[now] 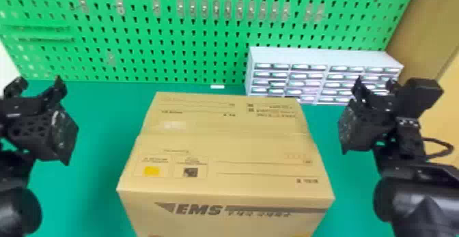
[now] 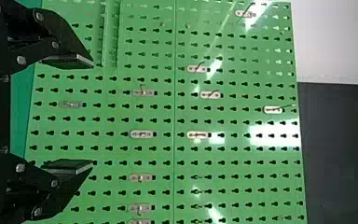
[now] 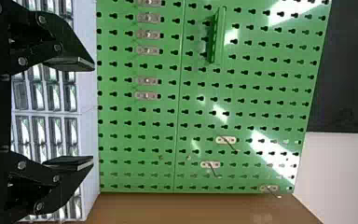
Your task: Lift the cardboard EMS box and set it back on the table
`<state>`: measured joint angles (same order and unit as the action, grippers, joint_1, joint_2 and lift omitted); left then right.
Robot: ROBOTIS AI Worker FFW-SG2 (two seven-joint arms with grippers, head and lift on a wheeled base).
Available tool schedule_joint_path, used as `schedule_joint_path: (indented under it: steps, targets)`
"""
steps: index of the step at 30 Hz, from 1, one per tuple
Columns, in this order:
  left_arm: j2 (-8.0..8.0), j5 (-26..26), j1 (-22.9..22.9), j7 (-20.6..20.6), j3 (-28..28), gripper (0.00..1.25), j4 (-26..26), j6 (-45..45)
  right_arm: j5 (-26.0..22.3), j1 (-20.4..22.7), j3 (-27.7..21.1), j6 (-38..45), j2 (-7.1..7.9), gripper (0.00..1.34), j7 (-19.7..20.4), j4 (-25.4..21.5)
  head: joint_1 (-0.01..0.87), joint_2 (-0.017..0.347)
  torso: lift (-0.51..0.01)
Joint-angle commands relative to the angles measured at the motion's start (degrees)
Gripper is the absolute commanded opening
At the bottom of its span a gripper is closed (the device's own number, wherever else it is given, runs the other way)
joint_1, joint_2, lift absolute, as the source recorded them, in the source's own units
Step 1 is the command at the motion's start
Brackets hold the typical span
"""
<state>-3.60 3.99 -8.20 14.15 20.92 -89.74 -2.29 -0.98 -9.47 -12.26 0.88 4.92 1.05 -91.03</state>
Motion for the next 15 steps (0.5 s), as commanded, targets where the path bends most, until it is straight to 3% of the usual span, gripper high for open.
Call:
schedule_joint_path:
  steps: [1, 15]
  targets:
    - [0.00, 0.1, 0.1, 0.0, 0.0, 0.76, 0.0, 0.0, 0.3, 0.2, -0.1, -0.1, -0.08, 0.80, 0.0, -0.2, 0.678, -0.015, -0.010]
    - [0.00, 0.1, 0.1, 0.0, -0.2, 0.76, 0.0, 0.1, 2.0, 0.4, -0.7, -0.1, -1.05, 0.80, 0.0, -0.5, 0.678, -0.015, -0.037]
